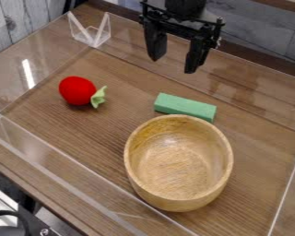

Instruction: Move the red fruit to the right

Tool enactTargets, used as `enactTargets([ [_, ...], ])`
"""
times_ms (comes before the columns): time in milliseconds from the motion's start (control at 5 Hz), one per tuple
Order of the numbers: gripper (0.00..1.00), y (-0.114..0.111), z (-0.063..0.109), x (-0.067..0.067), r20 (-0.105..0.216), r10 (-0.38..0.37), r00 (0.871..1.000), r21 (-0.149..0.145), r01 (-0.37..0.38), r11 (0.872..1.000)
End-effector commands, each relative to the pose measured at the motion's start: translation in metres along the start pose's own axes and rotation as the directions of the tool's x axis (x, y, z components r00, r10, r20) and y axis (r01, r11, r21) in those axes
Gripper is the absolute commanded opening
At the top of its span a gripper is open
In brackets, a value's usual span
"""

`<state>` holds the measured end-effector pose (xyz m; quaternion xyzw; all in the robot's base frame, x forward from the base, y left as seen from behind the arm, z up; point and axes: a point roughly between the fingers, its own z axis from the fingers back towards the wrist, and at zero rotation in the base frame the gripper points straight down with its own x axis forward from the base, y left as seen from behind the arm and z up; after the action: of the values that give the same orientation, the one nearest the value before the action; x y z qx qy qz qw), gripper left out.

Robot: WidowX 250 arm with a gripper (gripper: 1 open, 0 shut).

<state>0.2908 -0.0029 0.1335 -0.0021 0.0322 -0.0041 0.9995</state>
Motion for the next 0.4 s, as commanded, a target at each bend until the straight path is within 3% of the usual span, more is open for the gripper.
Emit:
enactTargets([
  [0, 1.0, 0.001, -0.008, 0.001, -0.023, 0.016, 1.0, -0.006, -0.016, 1.0],
  [200, 1.0, 0.035, -0.006, -0.016, -0.016, 0.065, 0.998, -0.021, -0.065, 0.998],
])
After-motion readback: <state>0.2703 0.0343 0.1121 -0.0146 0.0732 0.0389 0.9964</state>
